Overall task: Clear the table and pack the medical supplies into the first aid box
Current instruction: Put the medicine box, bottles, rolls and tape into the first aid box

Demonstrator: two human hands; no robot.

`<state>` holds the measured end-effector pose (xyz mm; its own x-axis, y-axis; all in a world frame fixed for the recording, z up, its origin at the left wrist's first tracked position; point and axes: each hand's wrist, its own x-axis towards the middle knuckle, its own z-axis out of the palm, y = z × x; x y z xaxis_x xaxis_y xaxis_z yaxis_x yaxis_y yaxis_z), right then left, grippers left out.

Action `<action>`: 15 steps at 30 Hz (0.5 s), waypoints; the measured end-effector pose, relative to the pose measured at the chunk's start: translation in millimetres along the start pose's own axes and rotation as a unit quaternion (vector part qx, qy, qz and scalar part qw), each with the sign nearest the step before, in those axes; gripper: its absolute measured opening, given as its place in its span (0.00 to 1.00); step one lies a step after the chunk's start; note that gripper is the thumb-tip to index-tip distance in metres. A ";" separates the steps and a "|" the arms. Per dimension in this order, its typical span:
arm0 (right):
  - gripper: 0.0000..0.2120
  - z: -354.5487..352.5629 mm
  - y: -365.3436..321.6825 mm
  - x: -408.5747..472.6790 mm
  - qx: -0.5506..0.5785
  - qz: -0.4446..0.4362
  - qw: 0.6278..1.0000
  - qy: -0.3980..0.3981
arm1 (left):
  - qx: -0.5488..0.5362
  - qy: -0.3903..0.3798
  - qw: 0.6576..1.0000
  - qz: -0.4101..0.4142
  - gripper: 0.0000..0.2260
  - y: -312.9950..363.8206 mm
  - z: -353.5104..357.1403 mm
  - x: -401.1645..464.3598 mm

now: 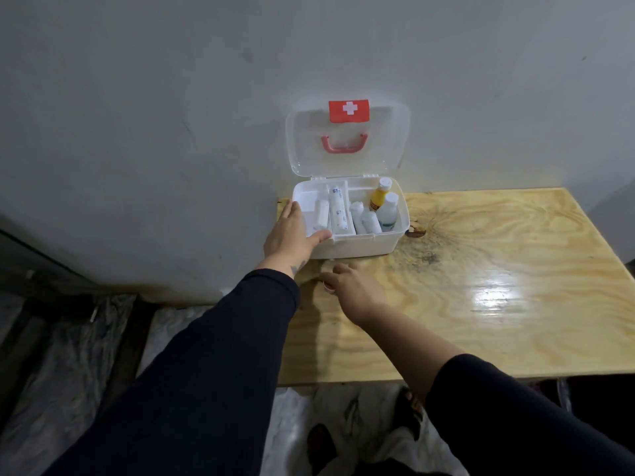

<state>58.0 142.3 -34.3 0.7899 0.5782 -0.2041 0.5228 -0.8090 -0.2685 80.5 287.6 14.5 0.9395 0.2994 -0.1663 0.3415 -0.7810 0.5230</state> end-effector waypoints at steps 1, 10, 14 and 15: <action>0.16 -2.6 1.6 -1.7 0.007 -0.001 1.000 0.006 | 0.004 -0.001 1.000 0.001 0.41 0.5 -0.7 0.3; 0.20 -96.8 14.7 -0.1 0.135 0.054 0.989 0.042 | 0.016 -0.010 1.000 -0.004 0.42 2.0 -3.4 2.2; 0.18 -132.1 14.3 29.2 0.139 0.062 0.983 0.103 | 0.000 -0.020 0.999 -0.029 0.43 2.3 -2.8 7.1; 0.17 -135.4 13.2 39.4 0.142 0.064 0.981 0.111 | -0.005 -0.015 0.999 -0.033 0.43 1.8 -1.7 8.8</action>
<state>139.4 140.1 81.5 0.9104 0.4106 -0.0514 0.3288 -0.7932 -0.5125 89.3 289.8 15.4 0.9150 0.3336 -0.2269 0.4034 -0.7538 0.5187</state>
